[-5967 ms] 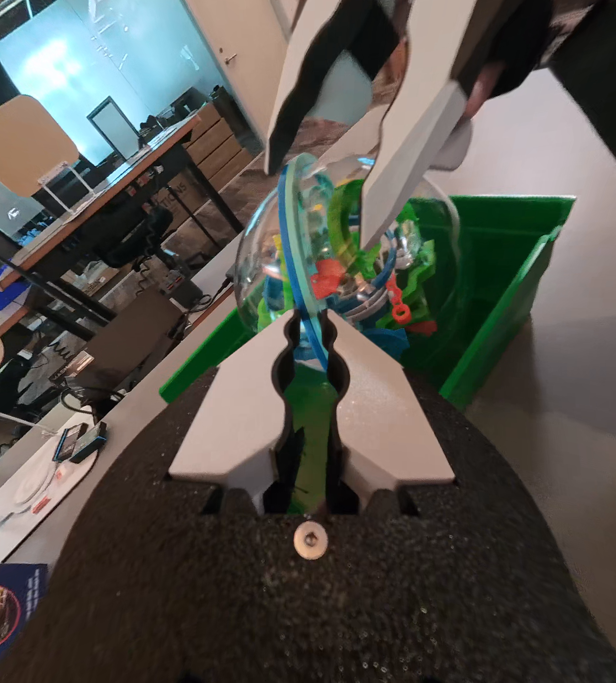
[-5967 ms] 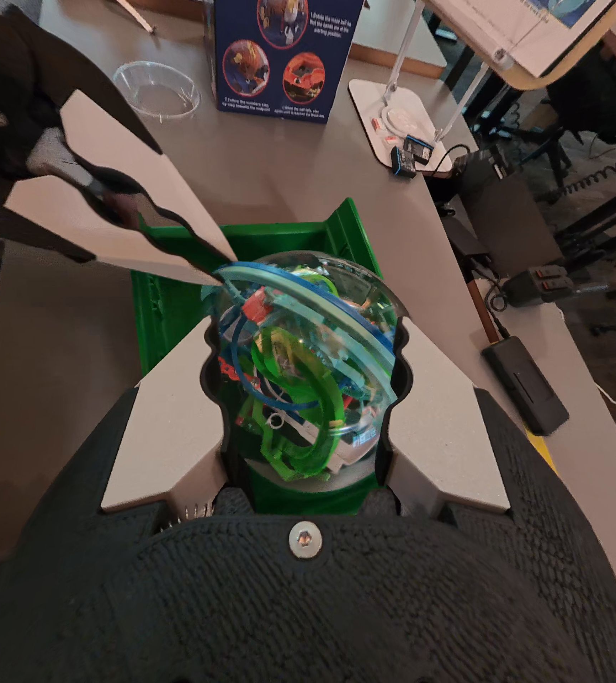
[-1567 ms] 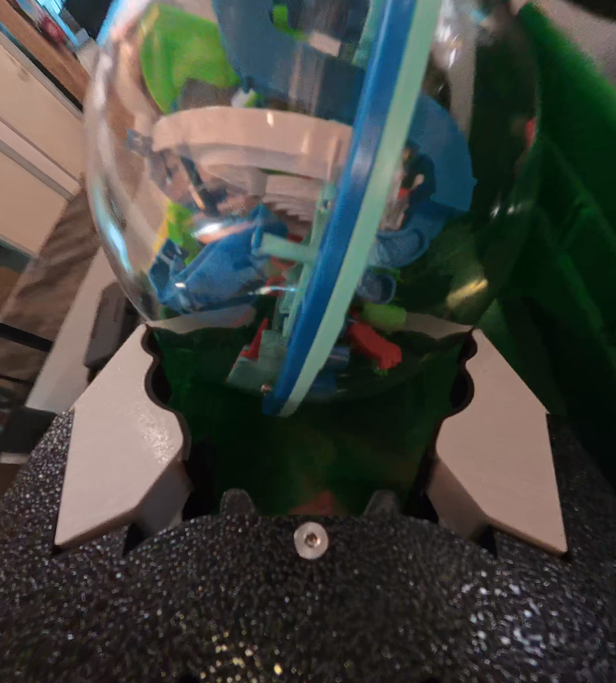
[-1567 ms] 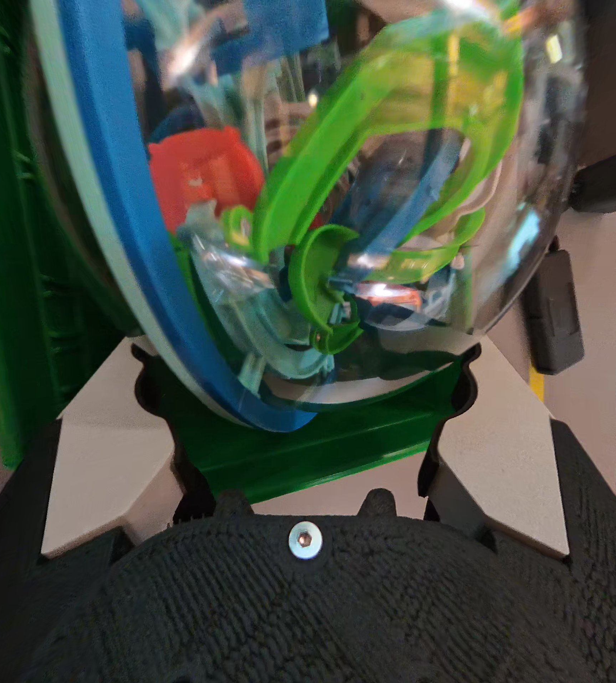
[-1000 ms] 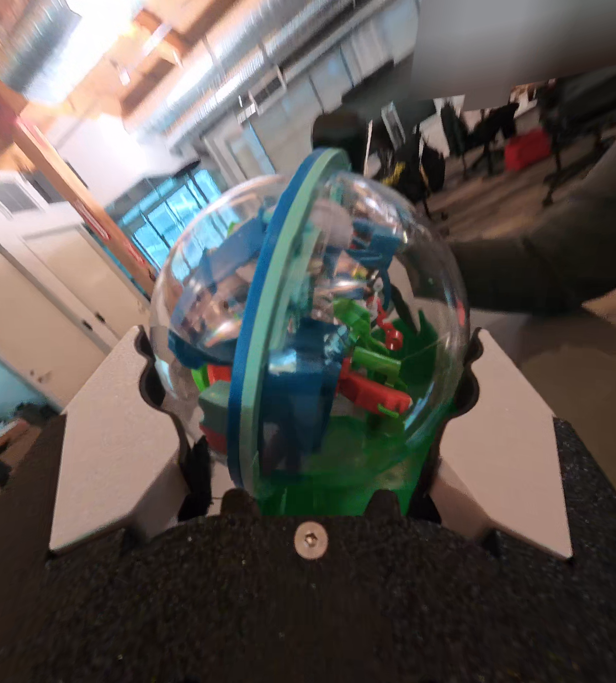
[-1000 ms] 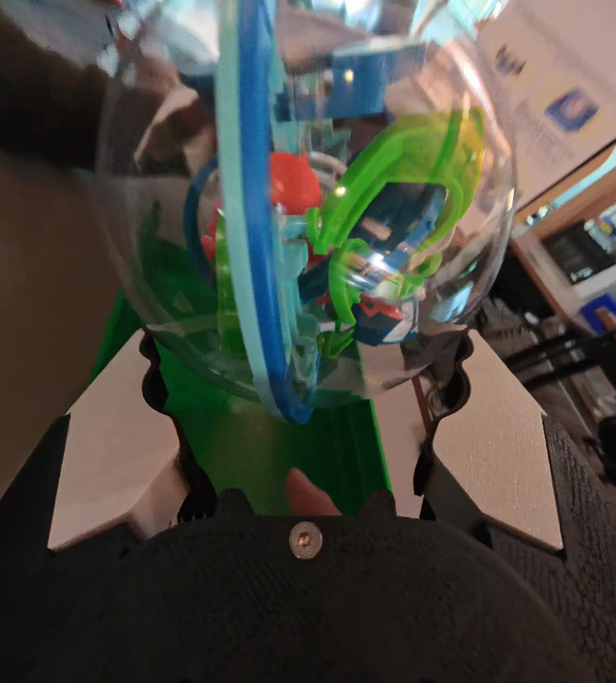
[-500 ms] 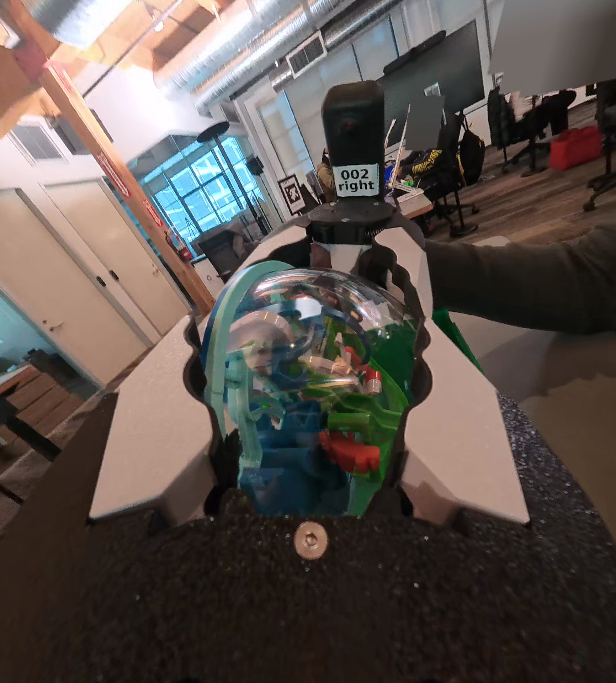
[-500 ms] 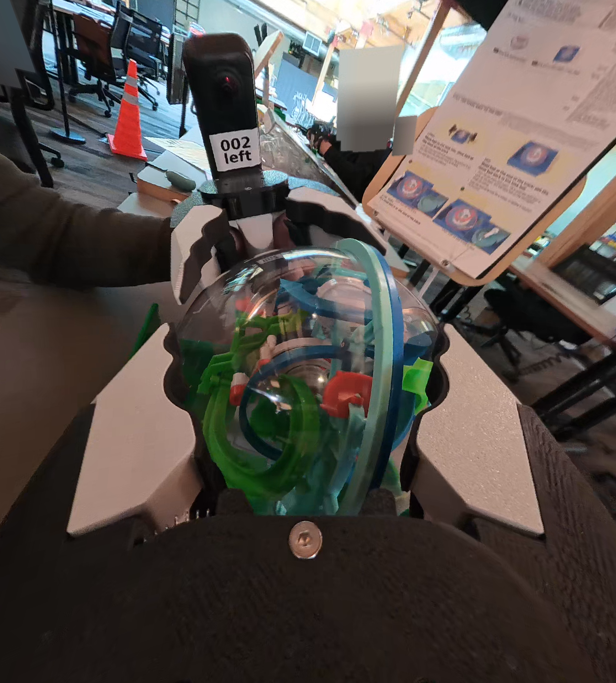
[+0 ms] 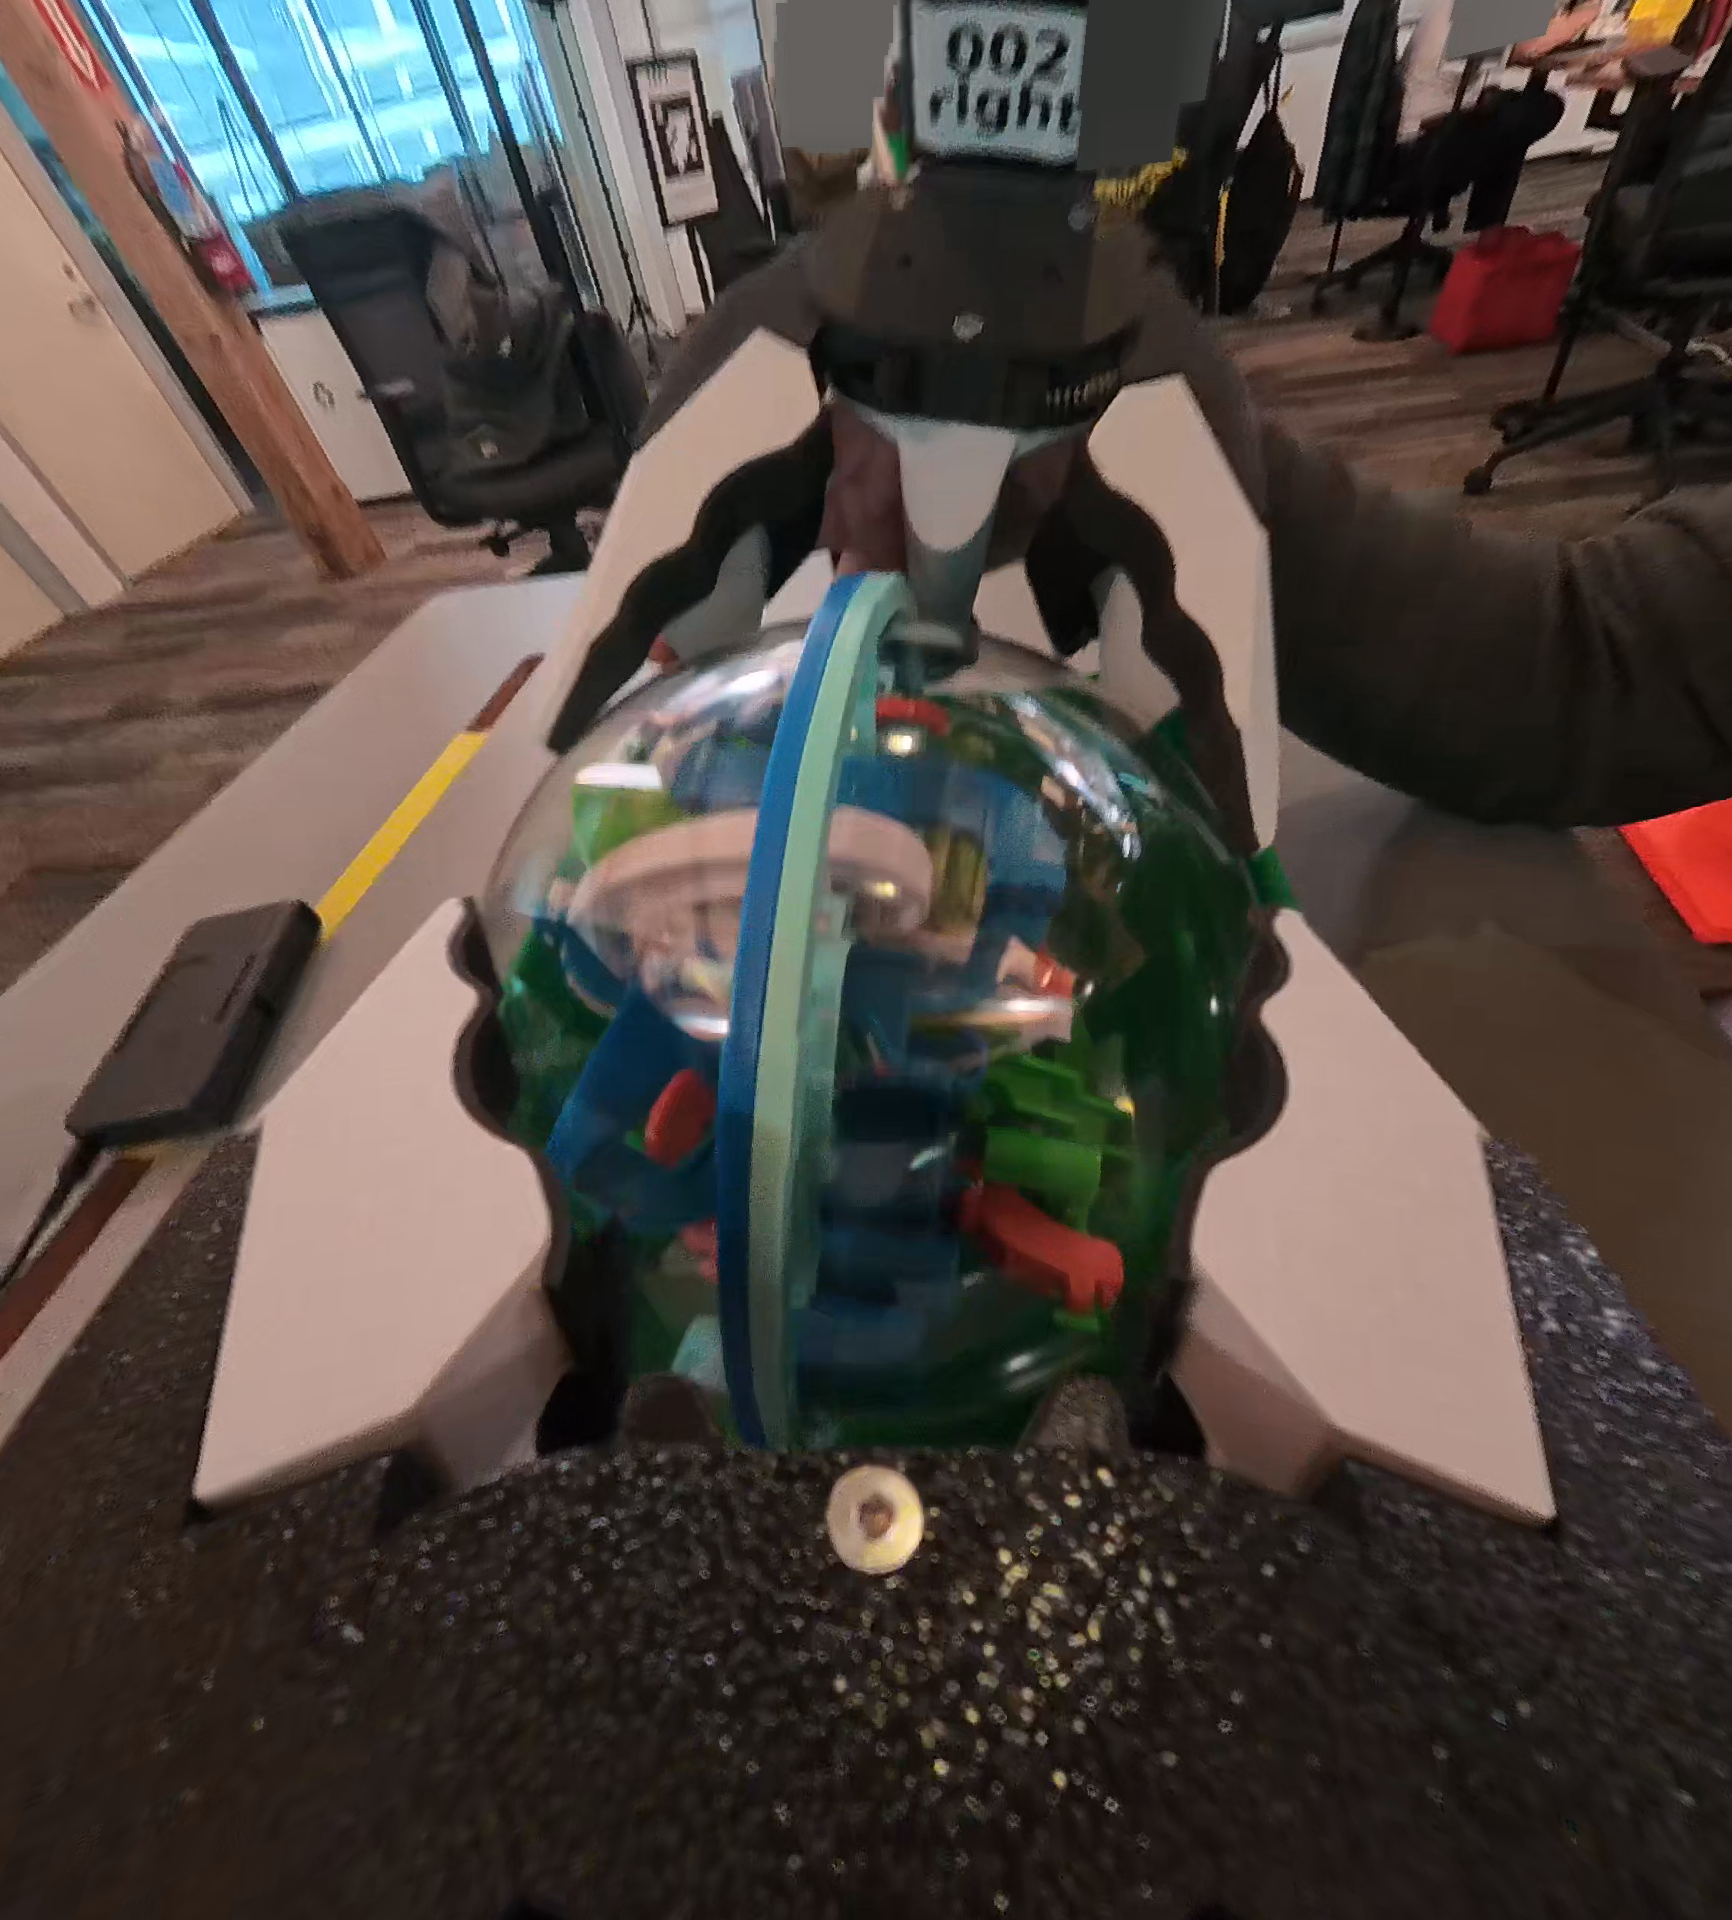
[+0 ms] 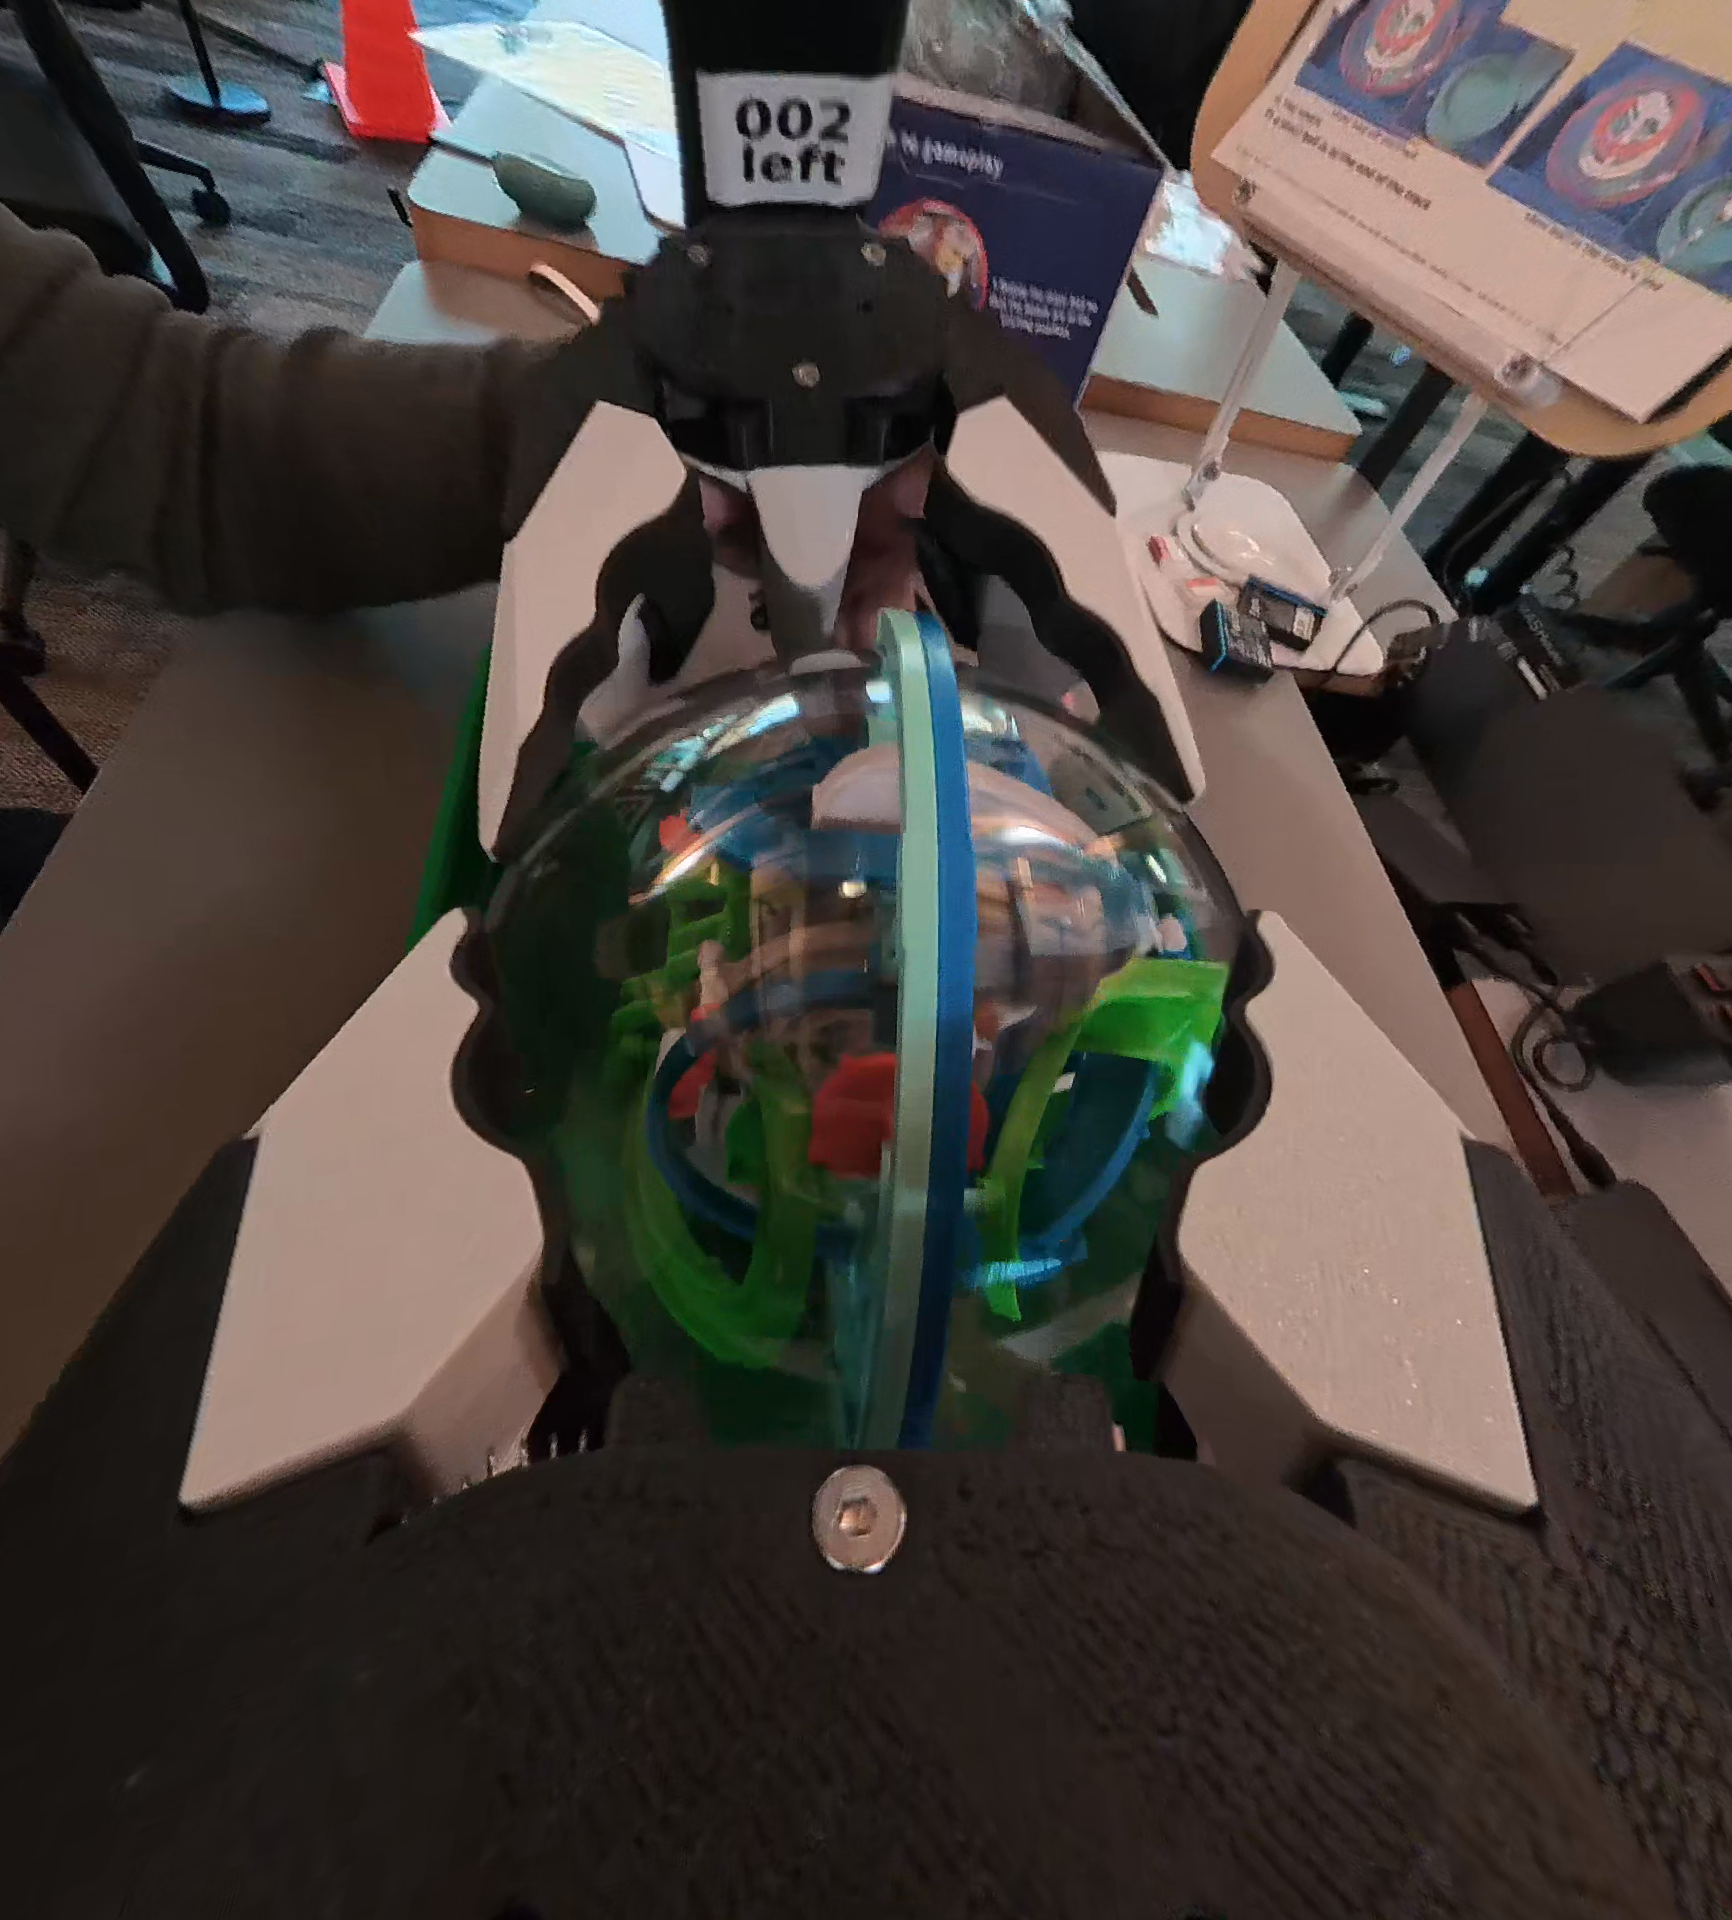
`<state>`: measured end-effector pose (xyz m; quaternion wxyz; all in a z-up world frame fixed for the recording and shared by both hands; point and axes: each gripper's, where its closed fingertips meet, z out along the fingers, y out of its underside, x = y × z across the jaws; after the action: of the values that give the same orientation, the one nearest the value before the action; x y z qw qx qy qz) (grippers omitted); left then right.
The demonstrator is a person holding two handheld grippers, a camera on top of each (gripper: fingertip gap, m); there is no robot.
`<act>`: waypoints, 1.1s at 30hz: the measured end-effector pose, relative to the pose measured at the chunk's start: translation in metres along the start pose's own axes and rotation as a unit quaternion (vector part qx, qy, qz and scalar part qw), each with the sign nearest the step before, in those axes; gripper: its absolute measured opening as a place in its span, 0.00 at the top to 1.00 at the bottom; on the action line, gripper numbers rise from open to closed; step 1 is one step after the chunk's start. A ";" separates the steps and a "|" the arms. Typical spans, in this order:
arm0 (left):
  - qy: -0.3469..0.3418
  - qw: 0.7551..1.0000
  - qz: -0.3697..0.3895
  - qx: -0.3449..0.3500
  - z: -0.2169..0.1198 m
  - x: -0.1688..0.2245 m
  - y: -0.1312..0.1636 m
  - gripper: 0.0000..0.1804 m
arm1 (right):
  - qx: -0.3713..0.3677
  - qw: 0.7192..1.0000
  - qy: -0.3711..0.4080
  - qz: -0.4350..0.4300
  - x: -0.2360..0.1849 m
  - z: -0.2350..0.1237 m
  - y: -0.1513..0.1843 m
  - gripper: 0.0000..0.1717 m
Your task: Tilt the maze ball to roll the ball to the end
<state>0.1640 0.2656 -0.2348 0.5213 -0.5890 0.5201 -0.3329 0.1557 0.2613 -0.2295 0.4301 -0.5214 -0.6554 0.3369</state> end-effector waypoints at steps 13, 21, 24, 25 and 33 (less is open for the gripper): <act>0.028 0.985 -0.095 -0.144 0.022 -0.001 0.076 0.12 | -0.107 0.992 0.016 0.072 0.010 -0.029 0.060 0.06; 0.018 0.986 -0.077 -0.146 0.036 0.000 0.072 0.12 | -0.130 0.987 0.022 0.092 0.011 -0.040 0.072 0.06; 0.020 0.985 -0.084 -0.146 0.035 0.000 0.072 0.12 | -0.120 0.988 0.021 0.096 0.012 -0.039 0.071 0.06; 0.020 0.985 -0.086 -0.147 0.035 -0.001 0.072 0.12 | -0.115 0.988 0.020 0.098 0.013 -0.039 0.071 0.06; 0.002 0.988 -0.080 -0.129 0.036 -0.005 0.066 0.12 | -0.104 0.991 0.013 0.085 0.016 -0.038 0.072 0.06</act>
<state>0.1788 0.2858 -0.3063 0.4120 -0.6903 0.5108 -0.3048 0.2170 0.2933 -0.2745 0.3520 -0.6219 -0.6341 0.2954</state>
